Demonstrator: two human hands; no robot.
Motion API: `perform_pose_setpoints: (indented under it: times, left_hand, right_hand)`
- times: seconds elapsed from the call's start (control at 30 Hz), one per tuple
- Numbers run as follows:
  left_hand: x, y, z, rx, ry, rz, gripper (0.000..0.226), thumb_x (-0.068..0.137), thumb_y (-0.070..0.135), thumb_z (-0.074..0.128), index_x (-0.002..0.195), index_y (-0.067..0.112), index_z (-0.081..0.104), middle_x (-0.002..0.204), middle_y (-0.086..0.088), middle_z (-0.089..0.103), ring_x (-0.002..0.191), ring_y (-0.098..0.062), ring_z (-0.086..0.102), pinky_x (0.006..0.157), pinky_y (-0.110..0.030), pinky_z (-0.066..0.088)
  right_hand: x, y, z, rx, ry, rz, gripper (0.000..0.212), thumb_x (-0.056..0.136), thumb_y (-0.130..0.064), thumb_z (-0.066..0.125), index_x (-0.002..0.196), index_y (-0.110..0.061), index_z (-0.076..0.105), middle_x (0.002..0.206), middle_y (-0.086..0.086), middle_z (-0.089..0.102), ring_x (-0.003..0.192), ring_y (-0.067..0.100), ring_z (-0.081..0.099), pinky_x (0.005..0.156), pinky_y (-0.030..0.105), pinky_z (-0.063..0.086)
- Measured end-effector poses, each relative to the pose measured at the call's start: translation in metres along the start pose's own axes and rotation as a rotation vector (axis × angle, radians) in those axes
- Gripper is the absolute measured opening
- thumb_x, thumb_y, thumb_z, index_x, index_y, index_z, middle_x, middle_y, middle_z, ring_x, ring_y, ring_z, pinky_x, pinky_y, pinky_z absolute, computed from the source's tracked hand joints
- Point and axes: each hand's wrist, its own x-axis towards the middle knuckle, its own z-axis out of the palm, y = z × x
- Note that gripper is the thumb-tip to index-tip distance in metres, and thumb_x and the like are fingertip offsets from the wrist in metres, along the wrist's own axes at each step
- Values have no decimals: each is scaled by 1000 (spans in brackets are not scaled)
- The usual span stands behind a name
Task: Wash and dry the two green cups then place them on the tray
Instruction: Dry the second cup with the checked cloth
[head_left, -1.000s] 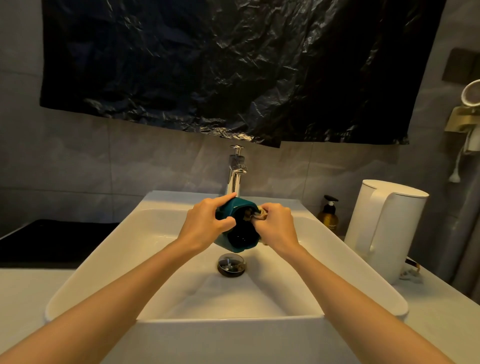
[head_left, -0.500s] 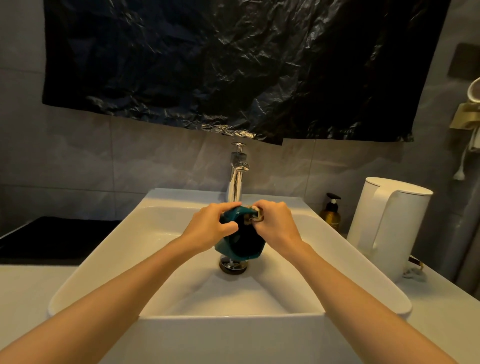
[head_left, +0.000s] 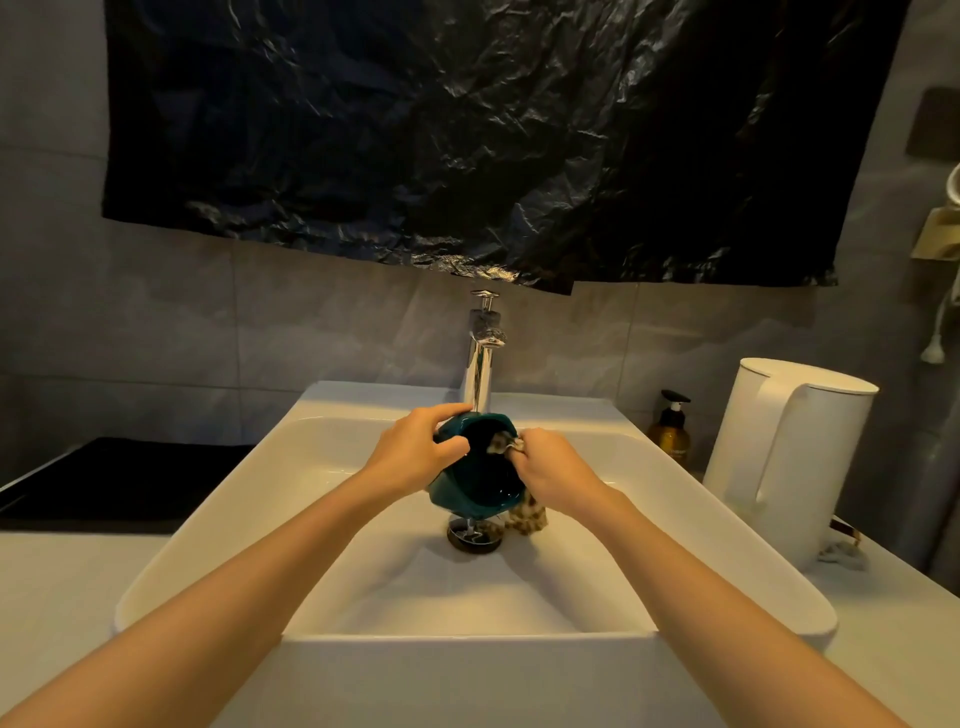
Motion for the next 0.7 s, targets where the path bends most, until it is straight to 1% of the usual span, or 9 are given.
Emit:
perform_pose_setpoints:
  times: [0.1,0.17,0.23,0.3,0.37,0.43,0.53,0.6,0.7]
  left_hand:
    - [0,-3,0,41,-40,11,50,90,16,54,137,31,46,125,-6,59,102,-19,54,78,-30,52]
    - [0,-3,1,61,-41,36,51,89,16,55,136,32,46,124,-5,60,98,-17,54,76,-27,51]
    - [0,-1,1,42,-30,39,50,90,17,54,138,29,45,123,-6,59,99,-17,53,78,-27,51]
    - [1,-1,0,-22,-32,11,49,92,17,54,138,28,45,124,-7,58,104,-21,55,80,-33,54]
    - [1,-2,1,-65,-56,-14,47,92,17,54,137,29,46,124,-8,58,107,-24,56,78,-37,56]
    - [1,-1,2,-69,-83,-25,46,92,18,53,136,30,47,123,-8,58,107,-26,56,76,-37,57]
    - [2,0,1,-62,-143,-31,47,92,16,51,136,30,47,121,-9,58,106,-28,57,72,-40,59]
    - [1,1,0,-75,-190,-44,46,92,14,50,135,31,48,117,-9,59,104,-29,59,68,-44,59]
    - [2,2,-1,-160,-177,-94,44,92,18,52,133,34,50,118,-6,61,103,-25,59,68,-39,60]
  right_hand:
    - [2,4,1,-124,19,-112,22,100,-18,41,112,-9,56,107,13,64,90,26,60,79,36,53]
    - [2,5,0,-90,52,-180,24,98,-14,42,117,-12,56,112,12,65,97,29,61,84,41,53]
    - [1,4,-2,14,94,-199,28,98,-11,43,122,-15,55,115,9,64,102,27,60,85,37,53]
    - [1,2,-2,102,105,-152,32,95,-7,46,125,-14,55,114,9,63,103,26,59,81,33,54]
    - [3,3,-1,138,98,-82,33,88,0,53,117,-12,61,109,9,65,97,25,60,78,35,56]
    - [3,3,-1,117,126,-45,27,84,0,57,106,-11,67,100,9,67,91,24,60,75,35,57]
    - [1,4,-2,-64,188,-88,15,89,-12,55,99,-11,67,93,9,67,86,26,61,74,38,56]
    - [-1,4,-3,-190,177,-131,16,93,-20,54,97,-11,67,91,9,67,81,24,60,69,34,54]
    - [-2,2,-4,-190,179,-119,19,93,-21,51,95,-8,66,89,11,66,80,26,60,69,36,53]
